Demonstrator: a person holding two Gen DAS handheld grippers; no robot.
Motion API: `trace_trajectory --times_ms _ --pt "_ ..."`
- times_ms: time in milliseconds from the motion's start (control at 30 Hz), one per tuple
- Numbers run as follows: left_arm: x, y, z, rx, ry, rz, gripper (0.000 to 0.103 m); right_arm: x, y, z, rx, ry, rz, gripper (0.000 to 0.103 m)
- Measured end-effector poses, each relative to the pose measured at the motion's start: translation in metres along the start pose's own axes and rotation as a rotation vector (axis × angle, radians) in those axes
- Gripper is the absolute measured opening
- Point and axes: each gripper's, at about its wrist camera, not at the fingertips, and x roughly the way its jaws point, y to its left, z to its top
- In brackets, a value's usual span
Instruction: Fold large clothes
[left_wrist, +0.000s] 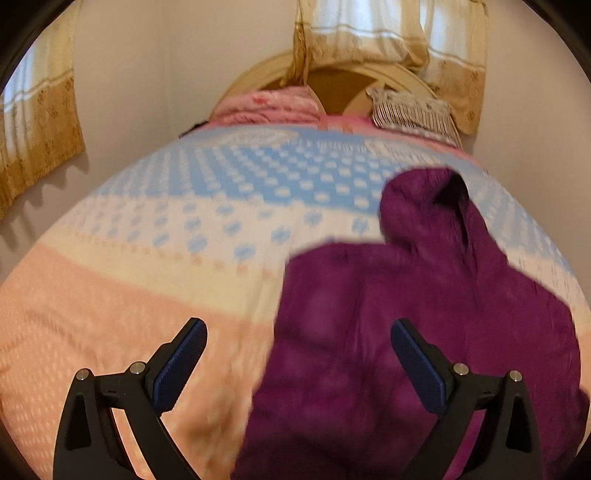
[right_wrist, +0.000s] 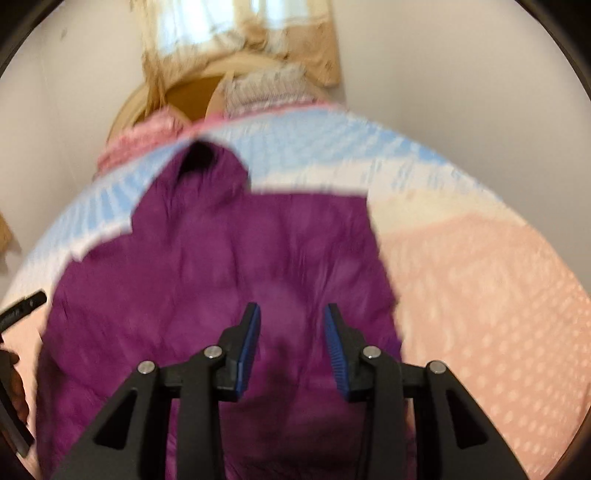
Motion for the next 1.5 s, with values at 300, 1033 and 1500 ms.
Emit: trace_trajectory --times_ms 300,1033,1500 --pt "0.083 -0.018 0.015 -0.039 0.108 0.095 0.100 0.080 -0.009 0.051 0.013 0.024 -0.118 0.056" --pt "0.115 -0.040 -0.016 0.048 0.164 0.123 0.100 0.119 -0.036 0.015 0.013 0.119 -0.130 0.065" --pt "0.123 -0.035 -0.016 0.015 0.187 0.092 0.102 0.125 -0.030 0.013 -0.028 0.129 -0.183 0.066"
